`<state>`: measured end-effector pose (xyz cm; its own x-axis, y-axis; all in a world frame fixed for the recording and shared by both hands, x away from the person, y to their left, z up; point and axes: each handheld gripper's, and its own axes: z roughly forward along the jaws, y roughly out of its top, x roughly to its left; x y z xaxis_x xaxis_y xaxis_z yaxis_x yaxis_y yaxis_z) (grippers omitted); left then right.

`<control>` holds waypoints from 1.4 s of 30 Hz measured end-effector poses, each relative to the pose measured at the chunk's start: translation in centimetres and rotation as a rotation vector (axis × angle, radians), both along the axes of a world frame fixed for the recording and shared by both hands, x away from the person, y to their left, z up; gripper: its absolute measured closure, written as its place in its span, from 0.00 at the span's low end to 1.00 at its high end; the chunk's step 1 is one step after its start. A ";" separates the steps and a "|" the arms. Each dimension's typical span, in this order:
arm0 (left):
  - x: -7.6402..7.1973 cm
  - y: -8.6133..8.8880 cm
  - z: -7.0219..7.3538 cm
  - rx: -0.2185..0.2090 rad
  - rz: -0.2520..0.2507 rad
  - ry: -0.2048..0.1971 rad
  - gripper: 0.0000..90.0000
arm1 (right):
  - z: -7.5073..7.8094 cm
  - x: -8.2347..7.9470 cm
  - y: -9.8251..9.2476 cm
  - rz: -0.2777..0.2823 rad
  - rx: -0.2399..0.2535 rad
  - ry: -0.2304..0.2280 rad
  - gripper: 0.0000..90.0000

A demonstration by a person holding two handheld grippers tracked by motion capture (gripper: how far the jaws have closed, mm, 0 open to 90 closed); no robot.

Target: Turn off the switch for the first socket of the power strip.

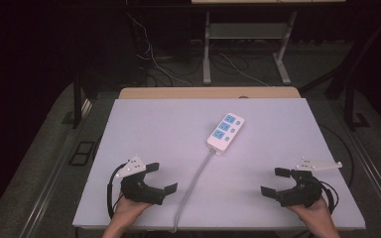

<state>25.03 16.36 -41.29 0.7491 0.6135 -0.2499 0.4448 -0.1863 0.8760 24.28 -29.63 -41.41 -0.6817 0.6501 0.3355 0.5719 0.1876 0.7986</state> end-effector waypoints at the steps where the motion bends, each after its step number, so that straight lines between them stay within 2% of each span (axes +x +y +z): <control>1: -0.1 0.1 0.0 0.001 0.002 0.001 0.00 | 0.0 0.0 0.1 0.002 0.000 0.001 0.00; 17: -0.3 0.3 0.1 0.010 0.015 0.004 0.00 | -0.1 0.2 0.5 0.022 0.000 0.011 0.00; 30: -0.2 -0.5 0.7 0.048 -0.023 0.014 0.00 | -0.3 0.4 0.4 0.030 -0.007 0.022 0.00; 42: 0.9 -1.1 1.7 0.094 -0.064 0.042 0.00 | -0.5 0.5 0.4 0.033 -0.015 0.032 0.00</control>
